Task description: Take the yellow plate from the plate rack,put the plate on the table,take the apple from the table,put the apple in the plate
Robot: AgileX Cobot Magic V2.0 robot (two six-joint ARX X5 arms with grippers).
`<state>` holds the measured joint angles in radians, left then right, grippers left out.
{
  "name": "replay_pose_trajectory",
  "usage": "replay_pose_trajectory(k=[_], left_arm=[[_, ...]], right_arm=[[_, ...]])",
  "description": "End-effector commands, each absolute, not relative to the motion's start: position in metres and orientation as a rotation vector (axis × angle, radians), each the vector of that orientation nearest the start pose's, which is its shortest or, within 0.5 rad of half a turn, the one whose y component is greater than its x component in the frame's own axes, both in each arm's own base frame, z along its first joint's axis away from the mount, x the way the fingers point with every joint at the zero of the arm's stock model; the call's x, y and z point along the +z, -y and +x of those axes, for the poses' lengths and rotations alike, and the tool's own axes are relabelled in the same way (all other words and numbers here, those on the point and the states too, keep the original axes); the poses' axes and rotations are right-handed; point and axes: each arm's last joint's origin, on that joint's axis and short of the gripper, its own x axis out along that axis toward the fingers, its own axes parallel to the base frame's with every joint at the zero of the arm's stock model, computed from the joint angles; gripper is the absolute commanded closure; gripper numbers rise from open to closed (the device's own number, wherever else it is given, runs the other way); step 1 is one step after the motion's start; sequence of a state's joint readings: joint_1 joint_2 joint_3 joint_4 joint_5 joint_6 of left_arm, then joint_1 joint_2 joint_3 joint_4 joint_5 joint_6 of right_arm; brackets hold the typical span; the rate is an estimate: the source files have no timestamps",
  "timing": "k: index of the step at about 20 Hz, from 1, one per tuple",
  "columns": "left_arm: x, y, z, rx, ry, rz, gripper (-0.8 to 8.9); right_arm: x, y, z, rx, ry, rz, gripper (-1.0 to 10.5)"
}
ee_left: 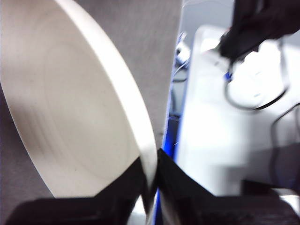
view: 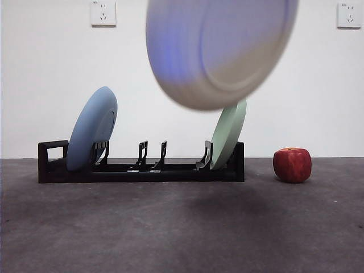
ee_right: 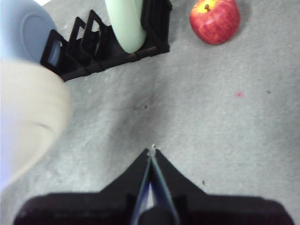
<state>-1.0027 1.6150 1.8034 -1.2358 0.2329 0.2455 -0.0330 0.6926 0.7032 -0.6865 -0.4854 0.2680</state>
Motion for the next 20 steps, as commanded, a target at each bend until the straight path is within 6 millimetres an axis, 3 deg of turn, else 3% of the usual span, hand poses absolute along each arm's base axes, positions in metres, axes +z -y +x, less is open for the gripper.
replay_pose_trajectory(k=[1, 6, 13, 16, 20], left_arm=[[0.364, 0.282, 0.153, -1.166, -0.888, 0.710, 8.22], [0.305, 0.332, 0.139, -0.980, -0.865, 0.925, 8.22], [0.208, 0.380, 0.148, -0.807, -0.927, 1.176, 8.22], [0.189, 0.391, 0.148, -0.748, -0.862, 1.264, 8.22], [0.189, 0.402, 0.141, -0.766, -0.733, 1.341, 8.22]], right_arm=[[0.278, -0.009, 0.135, 0.347, -0.702, 0.415, 9.5], [0.278, -0.008, 0.135, 0.297, -0.697, 0.399, 9.5], [0.278, -0.007, 0.135, 0.278, -0.696, 0.393, 9.5], [0.278, -0.007, 0.135, 0.261, -0.695, 0.387, 9.5], [0.278, -0.006, 0.136, 0.253, -0.695, 0.384, 9.5]])
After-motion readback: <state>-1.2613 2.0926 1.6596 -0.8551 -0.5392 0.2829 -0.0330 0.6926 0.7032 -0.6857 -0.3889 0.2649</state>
